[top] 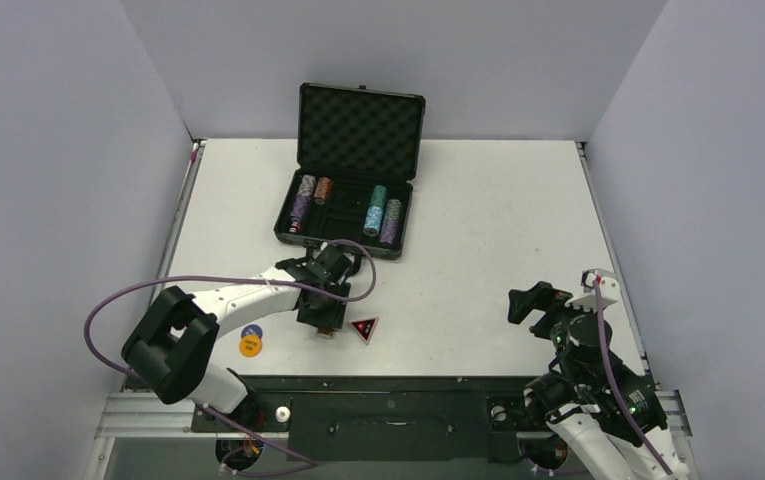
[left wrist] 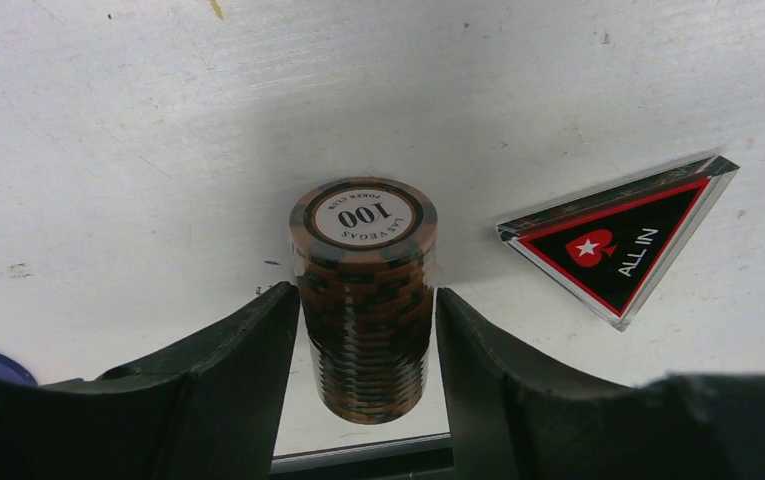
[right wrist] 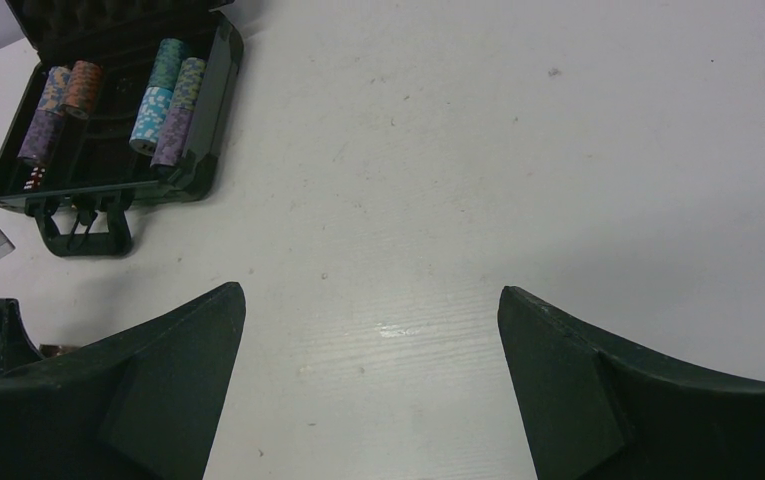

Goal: Pack up texas hold em set

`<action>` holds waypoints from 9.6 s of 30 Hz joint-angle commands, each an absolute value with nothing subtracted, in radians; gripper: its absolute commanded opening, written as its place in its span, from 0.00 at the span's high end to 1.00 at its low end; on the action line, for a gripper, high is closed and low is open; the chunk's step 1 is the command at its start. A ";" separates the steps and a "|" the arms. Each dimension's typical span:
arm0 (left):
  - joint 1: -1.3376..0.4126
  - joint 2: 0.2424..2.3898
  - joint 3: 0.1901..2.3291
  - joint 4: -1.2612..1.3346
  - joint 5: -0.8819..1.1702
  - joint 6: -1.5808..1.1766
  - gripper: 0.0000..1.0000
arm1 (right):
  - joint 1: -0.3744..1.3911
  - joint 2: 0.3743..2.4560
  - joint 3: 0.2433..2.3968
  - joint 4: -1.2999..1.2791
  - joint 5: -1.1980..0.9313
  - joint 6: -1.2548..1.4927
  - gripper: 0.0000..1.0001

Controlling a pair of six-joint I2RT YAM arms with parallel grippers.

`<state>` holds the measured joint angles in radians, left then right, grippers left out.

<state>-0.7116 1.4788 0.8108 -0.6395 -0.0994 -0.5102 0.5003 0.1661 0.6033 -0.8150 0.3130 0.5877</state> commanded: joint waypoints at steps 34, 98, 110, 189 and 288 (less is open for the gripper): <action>-0.583 1.483 1.262 -0.771 -0.256 -0.413 1.00 | 0.512 0.196 0.586 -0.776 0.307 0.578 0.07; -0.332 1.981 1.513 -0.428 -0.136 -0.121 1.00 | 0.512 0.135 0.586 -0.774 0.340 0.587 0.07; -0.332 2.077 1.619 -0.489 -0.215 -0.080 0.99 | 0.512 0.132 0.586 -0.775 0.328 0.584 0.07; -0.235 1.784 1.197 -0.180 -0.134 -0.746 0.94 | 0.512 0.147 0.583 -0.772 0.355 0.595 0.07; -0.148 0.897 0.754 -0.993 -0.181 -0.846 0.04 | 0.525 0.325 0.545 -0.680 0.283 0.567 0.07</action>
